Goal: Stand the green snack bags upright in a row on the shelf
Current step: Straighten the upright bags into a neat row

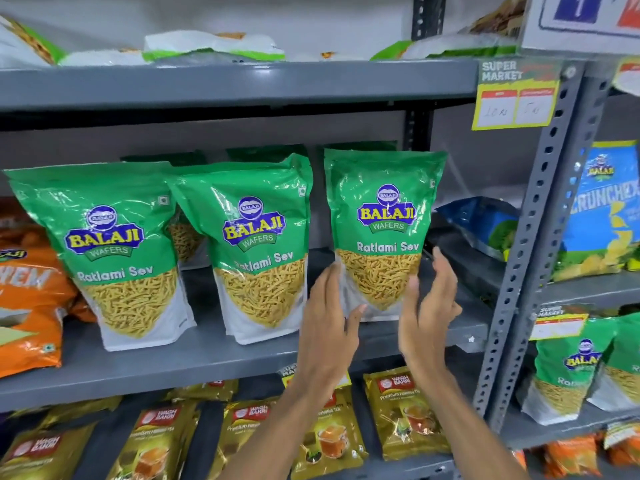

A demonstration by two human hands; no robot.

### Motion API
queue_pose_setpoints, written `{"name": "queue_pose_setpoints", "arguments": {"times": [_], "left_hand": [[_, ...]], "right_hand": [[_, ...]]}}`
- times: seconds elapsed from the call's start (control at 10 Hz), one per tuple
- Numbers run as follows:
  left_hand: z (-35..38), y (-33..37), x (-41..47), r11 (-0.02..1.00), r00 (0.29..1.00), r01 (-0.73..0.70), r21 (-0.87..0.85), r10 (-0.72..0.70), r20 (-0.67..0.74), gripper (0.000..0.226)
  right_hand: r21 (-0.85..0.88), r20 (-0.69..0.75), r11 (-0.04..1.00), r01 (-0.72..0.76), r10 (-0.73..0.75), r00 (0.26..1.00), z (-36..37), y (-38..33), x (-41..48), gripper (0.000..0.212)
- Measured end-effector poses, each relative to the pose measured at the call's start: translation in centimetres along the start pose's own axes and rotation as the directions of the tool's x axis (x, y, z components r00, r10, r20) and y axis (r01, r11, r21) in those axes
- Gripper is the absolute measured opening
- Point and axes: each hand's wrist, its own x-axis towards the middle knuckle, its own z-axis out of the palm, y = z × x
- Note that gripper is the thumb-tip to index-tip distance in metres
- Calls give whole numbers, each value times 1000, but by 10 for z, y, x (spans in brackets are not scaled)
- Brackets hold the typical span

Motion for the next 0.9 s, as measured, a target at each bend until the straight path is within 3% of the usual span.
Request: {"name": "queue_pose_setpoints", "arguments": {"times": [0.1,0.2,0.3,0.4,0.6,0.8,0.9], "left_hand": [[-20,-12,-8,988,965,-132,78,146,-219,63],[-54,-43,-21,993,891,120,13,-102,-442,73],[-74,-62,-25,957,882,280,-70,-286,-375,74],[-92,-80,-21,946,918,311,-95,-325,-228,61],[-108,-97,-14,950,949,276,-144,-293,-116,59],[-119,-99,-10,943,959,268,-199,-281,-41,60],[-126,-93,-14,960,966,230,-161,-245,-83,59]], "right_hand": [[101,65,961,258,-265,962,15,-22,-21,41],[228,436,965,128,-219,873,56,-55,-43,38],[171,551,985,-2,-94,829,83,-71,-51,55],[50,527,997,-61,25,849,106,-79,-54,79],[56,550,978,-199,136,824,113,-83,-66,87],[36,515,981,-191,146,845,104,-94,-81,90],[16,443,992,-124,104,890,102,-99,-82,90]]}}
